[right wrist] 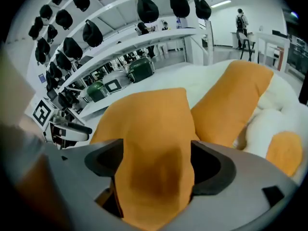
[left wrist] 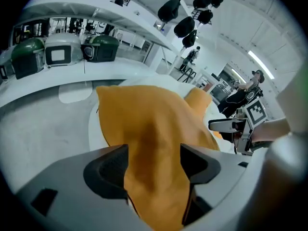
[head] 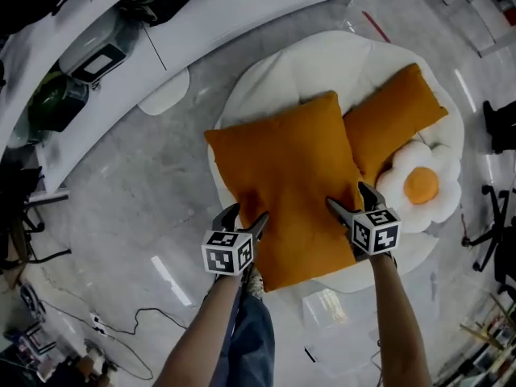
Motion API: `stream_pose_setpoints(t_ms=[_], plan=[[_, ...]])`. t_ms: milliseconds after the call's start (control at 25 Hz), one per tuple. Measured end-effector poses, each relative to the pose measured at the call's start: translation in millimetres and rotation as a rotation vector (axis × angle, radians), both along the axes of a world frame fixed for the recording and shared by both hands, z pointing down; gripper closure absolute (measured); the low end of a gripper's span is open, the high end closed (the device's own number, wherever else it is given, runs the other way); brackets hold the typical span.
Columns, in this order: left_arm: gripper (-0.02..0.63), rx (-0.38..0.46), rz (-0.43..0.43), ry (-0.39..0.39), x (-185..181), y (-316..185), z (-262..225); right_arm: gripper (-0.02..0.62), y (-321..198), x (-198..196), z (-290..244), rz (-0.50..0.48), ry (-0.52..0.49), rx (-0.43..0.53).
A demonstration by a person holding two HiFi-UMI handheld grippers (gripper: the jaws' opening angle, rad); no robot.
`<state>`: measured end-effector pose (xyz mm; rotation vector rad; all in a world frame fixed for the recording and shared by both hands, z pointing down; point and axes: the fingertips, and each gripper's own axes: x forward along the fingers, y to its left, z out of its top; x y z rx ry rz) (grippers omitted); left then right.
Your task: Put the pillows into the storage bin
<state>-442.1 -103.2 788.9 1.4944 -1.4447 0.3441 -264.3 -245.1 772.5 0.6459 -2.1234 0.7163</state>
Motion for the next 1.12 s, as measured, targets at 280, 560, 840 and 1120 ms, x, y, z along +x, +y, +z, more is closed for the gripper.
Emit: stream_pose_setpoints(t_ms=[280, 560, 840, 1120], plan=[[0.267, -0.118, 0.051, 0.007, 21.9, 0.4, 52.1, 0.132, 9.7, 7.2, 56.1, 0.099, 0.009, -0.168], [0.346, -0.157, 0.084, 0.02, 26.2, -9.9, 59.7, 0.294, 12.9, 2.3, 59.9, 0.127, 0.014, -0.14], [0.488, -0.155, 0.06, 0.044, 29.0, -3.3, 35.8, 0.462, 25.2, -2.5, 24.8, 0.172, 0.003, -0.038], [0.518, -0.087, 0.081, 0.03, 21.8, -4.6, -23.1, 0.563, 48.8, 5.9, -34.5, 0.338, -0.069, 0.008]])
